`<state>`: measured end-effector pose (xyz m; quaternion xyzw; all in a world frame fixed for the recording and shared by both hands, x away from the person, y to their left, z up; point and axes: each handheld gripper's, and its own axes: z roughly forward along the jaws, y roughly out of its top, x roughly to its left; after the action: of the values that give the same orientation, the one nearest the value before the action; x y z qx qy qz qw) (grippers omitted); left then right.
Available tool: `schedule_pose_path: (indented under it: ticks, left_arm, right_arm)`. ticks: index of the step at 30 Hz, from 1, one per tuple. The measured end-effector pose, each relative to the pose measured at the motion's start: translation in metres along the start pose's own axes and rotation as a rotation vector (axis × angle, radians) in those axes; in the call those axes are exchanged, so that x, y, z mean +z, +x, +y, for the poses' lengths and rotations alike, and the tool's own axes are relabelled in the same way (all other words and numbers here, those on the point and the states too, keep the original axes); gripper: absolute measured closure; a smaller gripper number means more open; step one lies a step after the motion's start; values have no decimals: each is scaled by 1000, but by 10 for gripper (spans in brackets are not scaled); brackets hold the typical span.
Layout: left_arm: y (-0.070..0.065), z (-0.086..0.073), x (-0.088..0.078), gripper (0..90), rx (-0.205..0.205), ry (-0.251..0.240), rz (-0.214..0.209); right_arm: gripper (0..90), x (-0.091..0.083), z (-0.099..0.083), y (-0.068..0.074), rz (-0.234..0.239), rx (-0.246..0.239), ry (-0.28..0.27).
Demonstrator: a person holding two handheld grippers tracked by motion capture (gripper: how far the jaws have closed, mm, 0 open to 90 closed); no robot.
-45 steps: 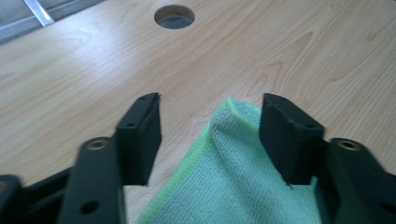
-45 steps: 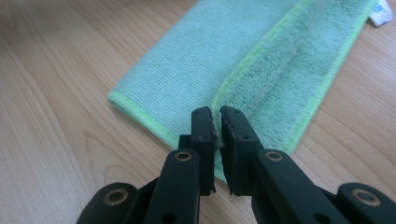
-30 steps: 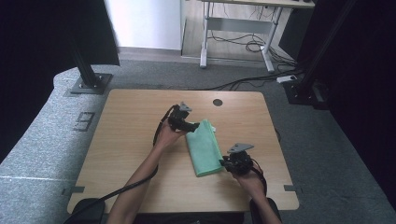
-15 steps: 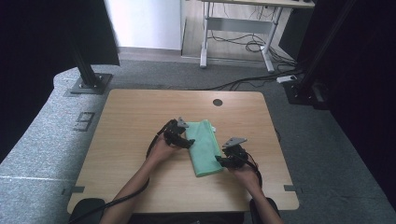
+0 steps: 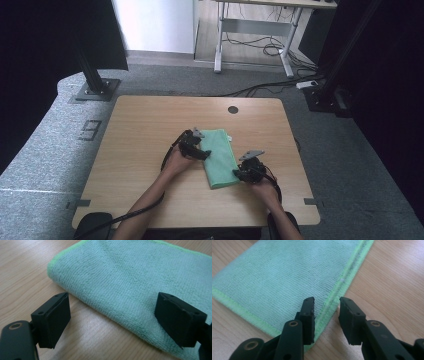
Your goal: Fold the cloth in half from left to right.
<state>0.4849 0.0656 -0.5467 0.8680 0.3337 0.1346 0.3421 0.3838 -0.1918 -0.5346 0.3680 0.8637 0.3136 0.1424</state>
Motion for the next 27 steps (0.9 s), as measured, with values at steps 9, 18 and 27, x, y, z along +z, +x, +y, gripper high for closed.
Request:
schedule_pose_path:
  ticks: [9, 18, 27]
  left_arm:
    - [-1, 1, -9, 133, 9, -13, 22]
    - [-16, -16, -26, 126, 18, -5, -12]
    - [-16, -20, -26, 130, 30, 25, -6]
  right_arm:
    - [687, 0, -2, 1, 12, 9, -8]
    - [559, 0, -3, -4, -9, 19, -12]
    - [641, -3, -2, 9, 71, 4, 8]
